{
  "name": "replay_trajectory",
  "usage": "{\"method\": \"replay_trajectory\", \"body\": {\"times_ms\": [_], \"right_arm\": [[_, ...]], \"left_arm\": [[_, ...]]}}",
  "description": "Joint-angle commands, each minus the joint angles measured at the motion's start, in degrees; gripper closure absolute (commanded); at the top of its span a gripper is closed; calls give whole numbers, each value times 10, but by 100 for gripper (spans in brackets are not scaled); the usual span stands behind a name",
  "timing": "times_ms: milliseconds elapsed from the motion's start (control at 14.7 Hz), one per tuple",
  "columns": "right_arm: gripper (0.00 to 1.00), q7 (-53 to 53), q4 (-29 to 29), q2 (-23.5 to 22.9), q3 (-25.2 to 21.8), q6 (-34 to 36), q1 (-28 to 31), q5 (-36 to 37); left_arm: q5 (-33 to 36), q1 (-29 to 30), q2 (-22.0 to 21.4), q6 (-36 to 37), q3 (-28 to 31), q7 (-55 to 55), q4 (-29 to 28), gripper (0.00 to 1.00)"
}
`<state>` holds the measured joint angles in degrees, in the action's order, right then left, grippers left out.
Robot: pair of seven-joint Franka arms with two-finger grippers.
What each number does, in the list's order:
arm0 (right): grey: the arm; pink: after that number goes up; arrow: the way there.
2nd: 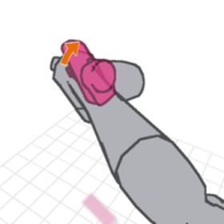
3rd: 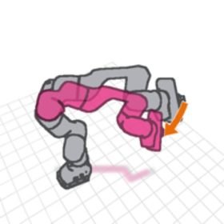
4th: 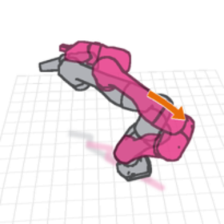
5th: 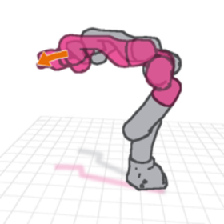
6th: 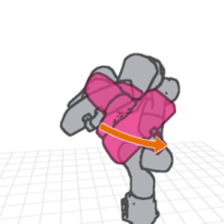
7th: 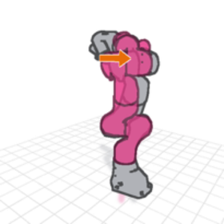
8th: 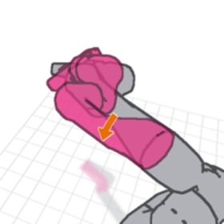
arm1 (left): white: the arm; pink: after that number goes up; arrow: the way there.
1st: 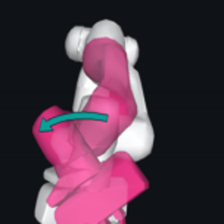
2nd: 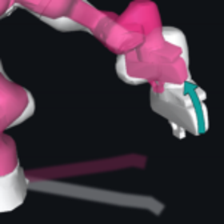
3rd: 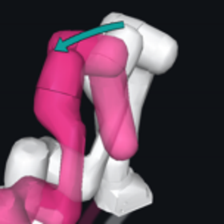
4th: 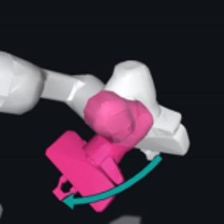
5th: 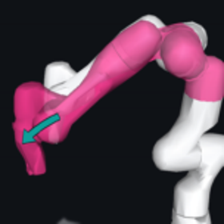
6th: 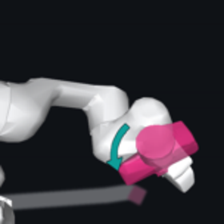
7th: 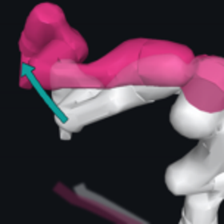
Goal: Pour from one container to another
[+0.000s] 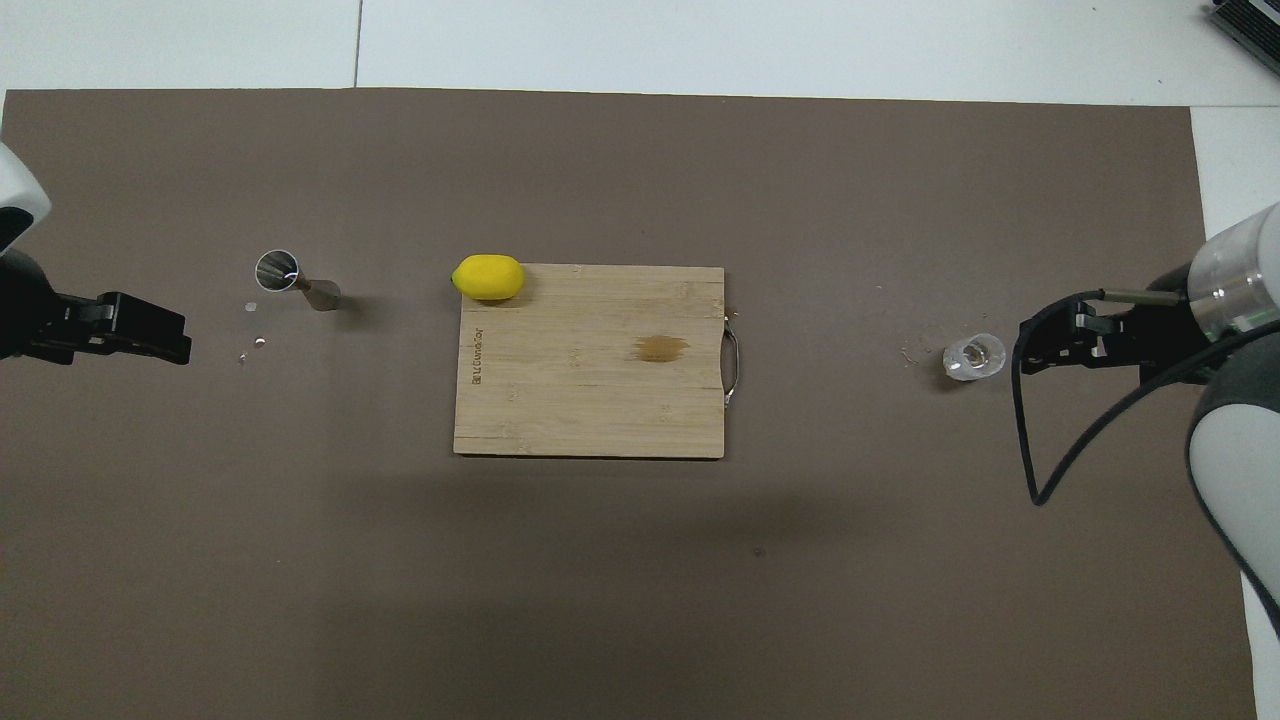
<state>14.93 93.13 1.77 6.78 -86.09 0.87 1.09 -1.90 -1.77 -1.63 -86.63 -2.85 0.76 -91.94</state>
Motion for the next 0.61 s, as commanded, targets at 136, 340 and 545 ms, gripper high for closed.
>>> {"method": "replay_trajectory", "body": {"times_ms": [136,340,545], "right_arm": [[0,-16,18,15,0,-13,6,-12],[0,-16,18,15,0,-13,6,-12],[0,-16,18,15,0,-13,6,-12]], "left_arm": [[4,0,-3,-7,1,2,-5,0],[4,-2,-3,-11,1,3,-4,0],[4,-3,-3,-14,1,3,-6,0]]}}
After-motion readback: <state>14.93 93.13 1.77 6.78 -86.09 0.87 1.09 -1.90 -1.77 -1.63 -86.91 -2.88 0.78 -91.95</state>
